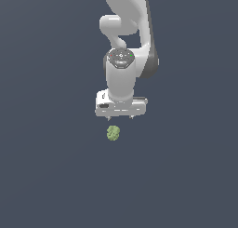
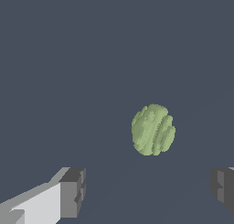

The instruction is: Pick up the object and move it to a goal position.

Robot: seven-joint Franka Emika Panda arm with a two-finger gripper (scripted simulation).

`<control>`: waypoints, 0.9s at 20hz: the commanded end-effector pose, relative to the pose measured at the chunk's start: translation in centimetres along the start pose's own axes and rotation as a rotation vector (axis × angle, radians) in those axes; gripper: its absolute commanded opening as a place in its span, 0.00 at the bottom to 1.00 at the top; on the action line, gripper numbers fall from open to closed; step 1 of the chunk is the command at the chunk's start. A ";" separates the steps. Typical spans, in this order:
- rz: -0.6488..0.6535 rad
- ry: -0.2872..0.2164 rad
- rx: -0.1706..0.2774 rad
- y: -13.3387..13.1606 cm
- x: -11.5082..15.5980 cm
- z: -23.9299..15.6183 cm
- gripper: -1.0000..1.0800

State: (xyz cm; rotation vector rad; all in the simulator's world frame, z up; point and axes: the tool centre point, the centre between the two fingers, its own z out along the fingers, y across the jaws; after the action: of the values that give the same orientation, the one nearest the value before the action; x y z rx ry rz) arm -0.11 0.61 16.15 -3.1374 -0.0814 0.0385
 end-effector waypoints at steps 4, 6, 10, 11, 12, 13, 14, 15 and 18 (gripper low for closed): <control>0.005 0.011 0.005 -0.2 0.3 -0.4 0.96; 0.013 0.031 0.014 -0.7 0.9 -1.2 0.96; 0.016 0.059 0.026 -1.5 1.7 -2.6 0.96; 0.015 0.060 0.027 -1.5 1.7 -2.7 0.96; 0.014 0.059 0.026 -1.5 1.7 -2.6 0.96; 0.015 0.058 0.026 -1.4 1.6 -2.5 0.96; 0.019 0.056 0.025 -1.3 1.6 -2.3 0.96; 0.024 0.055 0.025 -1.2 1.6 -2.1 0.96; 0.051 0.052 0.024 -0.7 1.6 -1.2 0.96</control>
State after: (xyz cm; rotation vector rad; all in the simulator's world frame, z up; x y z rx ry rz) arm 1.52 1.69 17.79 -3.1130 -0.0217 -0.0462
